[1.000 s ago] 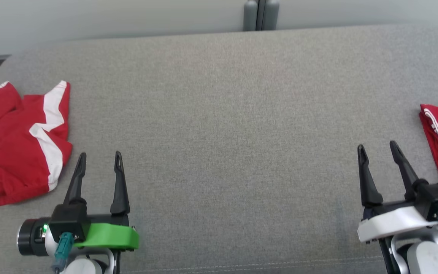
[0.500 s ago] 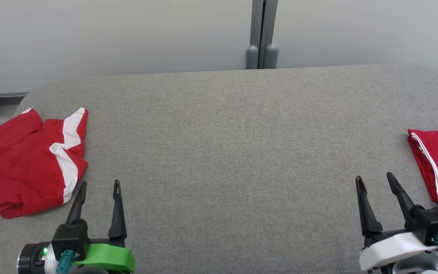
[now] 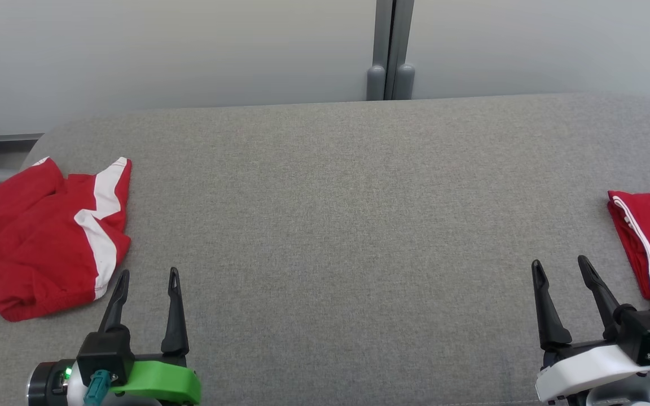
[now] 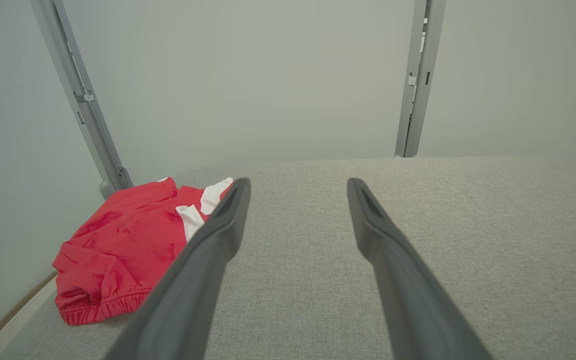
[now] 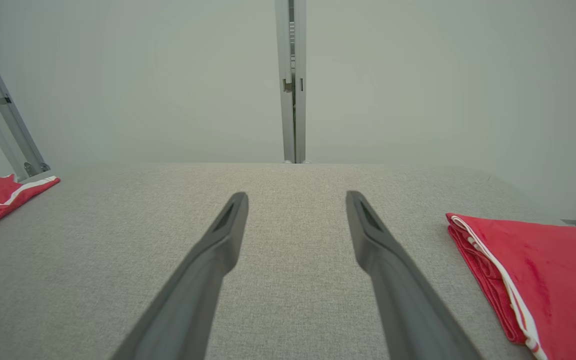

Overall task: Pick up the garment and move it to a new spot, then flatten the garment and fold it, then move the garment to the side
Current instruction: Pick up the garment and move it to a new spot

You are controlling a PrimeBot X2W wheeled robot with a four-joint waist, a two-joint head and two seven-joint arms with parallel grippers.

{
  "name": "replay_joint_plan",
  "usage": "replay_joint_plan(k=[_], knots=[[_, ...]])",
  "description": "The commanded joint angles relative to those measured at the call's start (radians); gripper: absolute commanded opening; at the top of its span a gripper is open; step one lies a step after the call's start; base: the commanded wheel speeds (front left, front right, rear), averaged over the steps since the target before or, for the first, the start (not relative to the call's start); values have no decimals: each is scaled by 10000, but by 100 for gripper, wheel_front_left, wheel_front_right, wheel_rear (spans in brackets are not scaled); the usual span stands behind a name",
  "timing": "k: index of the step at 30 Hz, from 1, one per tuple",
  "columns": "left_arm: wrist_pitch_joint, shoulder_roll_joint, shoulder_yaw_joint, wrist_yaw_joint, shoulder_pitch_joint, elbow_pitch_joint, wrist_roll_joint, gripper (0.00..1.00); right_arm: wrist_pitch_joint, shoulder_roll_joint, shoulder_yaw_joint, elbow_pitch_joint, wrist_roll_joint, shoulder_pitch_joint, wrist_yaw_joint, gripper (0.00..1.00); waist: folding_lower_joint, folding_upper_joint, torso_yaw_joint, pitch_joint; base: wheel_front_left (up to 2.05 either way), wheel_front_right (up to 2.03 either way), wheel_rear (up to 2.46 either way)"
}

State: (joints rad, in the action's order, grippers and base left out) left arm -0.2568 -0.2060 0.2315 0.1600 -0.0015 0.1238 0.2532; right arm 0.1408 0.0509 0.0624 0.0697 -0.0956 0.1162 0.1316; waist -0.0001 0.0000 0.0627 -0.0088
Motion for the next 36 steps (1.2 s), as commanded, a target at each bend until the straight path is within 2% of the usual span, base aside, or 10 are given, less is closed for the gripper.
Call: replay_joint_plan(k=[1,8,14,21,28,32,36], knots=[[-7,-80,20,59,-92,18,35,100,48,7,16,14,-80,63,-17,100,1,0,-2,2,0,0,0],[31,-88,74,89,-116,31,73,100,92,7,73,-19,-129,117,-17,100,1,0,48,-24,0,0,0],[42,-21,135,82,-243,81,115,100,91,5,90,47,-160,193,-17,100,1,0,488,-55,0,0,0],[2,71,-25,241,-168,53,268,100,66,7,-203,137,-336,228,-17,100,1,0,2129,-74,0,0,0],[-54,415,-174,325,-168,62,467,100,114,12,-423,29,-468,97,-17,100,1,0,3833,-195,0,0,0],[-75,523,-321,336,-110,47,514,100,101,12,-597,-60,-530,31,-17,100,1,0,4352,-235,0,0,0],[-84,567,-506,280,-101,-57,449,100,67,13,-737,-103,-497,-73,-17,100,1,0,4464,-176,0,0,0]])
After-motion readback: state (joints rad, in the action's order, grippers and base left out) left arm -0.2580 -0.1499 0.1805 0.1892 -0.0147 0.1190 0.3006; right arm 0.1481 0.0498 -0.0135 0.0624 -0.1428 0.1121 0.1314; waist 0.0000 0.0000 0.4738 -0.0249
